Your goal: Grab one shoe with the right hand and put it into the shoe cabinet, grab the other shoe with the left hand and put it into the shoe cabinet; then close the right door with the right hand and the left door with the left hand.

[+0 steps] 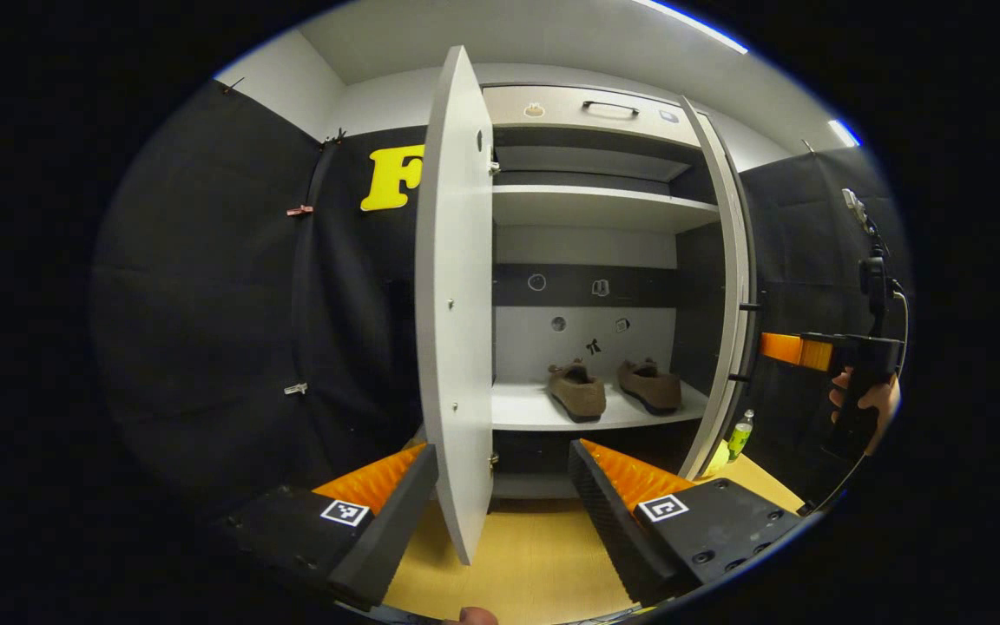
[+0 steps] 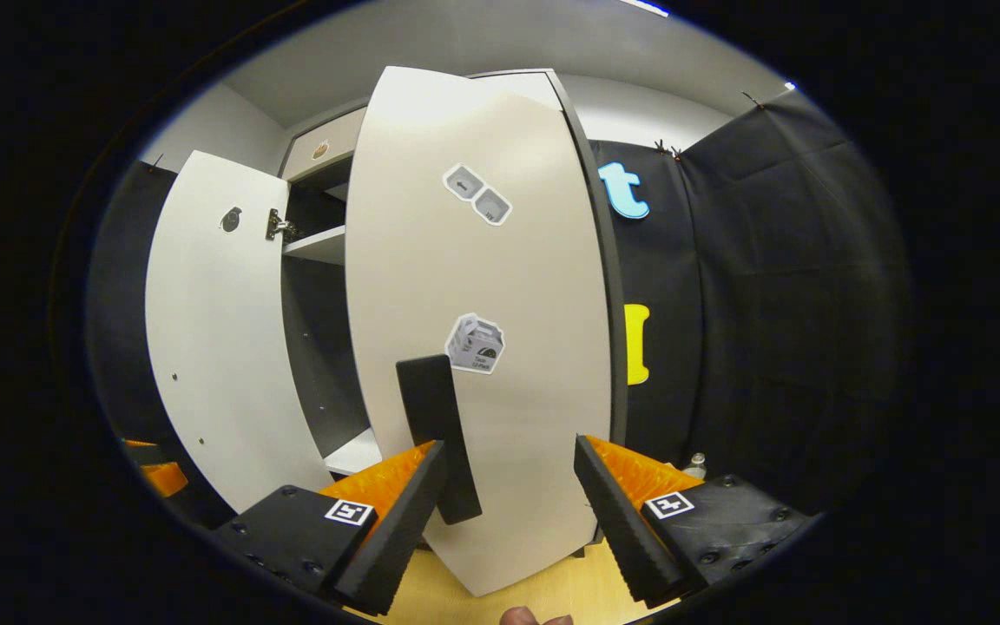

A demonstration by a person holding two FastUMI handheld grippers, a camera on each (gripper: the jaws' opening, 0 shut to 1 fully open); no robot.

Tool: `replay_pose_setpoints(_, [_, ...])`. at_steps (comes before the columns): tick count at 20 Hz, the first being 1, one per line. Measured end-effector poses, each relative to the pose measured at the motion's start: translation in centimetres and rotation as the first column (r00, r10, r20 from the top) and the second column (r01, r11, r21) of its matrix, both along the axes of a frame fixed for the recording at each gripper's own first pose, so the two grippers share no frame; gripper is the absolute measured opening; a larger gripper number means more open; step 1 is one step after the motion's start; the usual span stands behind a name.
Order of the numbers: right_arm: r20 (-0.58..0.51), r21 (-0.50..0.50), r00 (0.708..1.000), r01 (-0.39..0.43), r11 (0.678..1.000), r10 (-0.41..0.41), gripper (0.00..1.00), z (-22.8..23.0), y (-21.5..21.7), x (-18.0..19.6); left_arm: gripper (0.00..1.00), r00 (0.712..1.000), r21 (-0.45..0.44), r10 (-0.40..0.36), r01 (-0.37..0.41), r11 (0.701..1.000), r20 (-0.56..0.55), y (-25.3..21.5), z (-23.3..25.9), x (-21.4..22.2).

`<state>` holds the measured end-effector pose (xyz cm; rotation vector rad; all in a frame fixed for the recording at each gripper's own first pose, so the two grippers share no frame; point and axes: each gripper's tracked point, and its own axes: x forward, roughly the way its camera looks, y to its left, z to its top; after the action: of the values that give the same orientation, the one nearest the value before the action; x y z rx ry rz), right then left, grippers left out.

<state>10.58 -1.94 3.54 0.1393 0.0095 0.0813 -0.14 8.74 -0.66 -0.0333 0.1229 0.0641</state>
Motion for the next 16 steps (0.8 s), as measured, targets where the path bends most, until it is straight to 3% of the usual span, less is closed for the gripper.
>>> replay_pose_setpoints(5, [0.033,-0.078,0.999,-0.004,0.997,0.007,0.98,-0.2,1.6,0.0,0.96,0.998,0.011,0.067,-0.067,0.998,0.004,4.6,0.1,0.3])
replay_pose_setpoints(10, [-0.002,-0.028,1.0,-0.026,0.999,0.026,0.99,-1.0,3.9,0.0,0.96,0.988,0.061,0.152,-0.154,0.986,0.027,10.3,0.6,1.7])
replay_pose_setpoints(16, [0.017,-0.099,1.0,-0.021,0.995,0.023,0.98,-0.7,4.9,-0.9,0.96,0.977,0.095,0.204,-0.21,0.973,0.063,14.8,1.4,5.6])
